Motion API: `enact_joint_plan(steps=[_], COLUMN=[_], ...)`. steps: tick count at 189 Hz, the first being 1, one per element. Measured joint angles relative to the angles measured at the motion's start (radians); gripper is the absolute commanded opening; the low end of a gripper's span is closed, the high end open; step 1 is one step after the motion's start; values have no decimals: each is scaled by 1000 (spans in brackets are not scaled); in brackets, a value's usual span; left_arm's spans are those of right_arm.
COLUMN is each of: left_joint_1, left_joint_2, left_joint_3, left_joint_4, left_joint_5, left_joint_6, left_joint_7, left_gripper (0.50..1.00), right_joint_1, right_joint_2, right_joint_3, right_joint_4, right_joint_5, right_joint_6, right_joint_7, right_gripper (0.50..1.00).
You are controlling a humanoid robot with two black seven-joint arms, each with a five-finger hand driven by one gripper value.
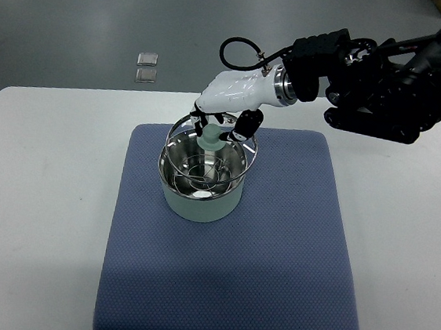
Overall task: Open lid and place right of pot
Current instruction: 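Lift the glass lid off the pot with the right hand, then lower the lid onto the mat beside the pot and release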
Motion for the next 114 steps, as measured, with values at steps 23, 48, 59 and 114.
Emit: enact_joint_plan(steps=[23, 48, 59, 114], left_joint_1=[0, 0, 0, 0], left_joint_2=[0, 0, 0, 0], left_joint_3=[0, 0, 0, 0], left_joint_4=[0, 0, 0, 0], left_joint_5=[0, 0, 0, 0], left_joint_6=[0, 1, 1, 1], left_joint_7=[0, 0, 0, 0], left_gripper=[1000, 1000, 1000, 1000], right_joint_1=[20, 23, 23, -53], right_joint_2=[-74, -150, -189, -326], right_joint_3=[2, 2, 0, -6], right_joint_4=[34, 60, 68, 79], right_joint_5=[-1, -3, -9, -81], right_joint_6=[0, 0, 1, 3], right_joint_7=[1, 7, 11, 23], right_gripper=[500, 500, 500, 500])
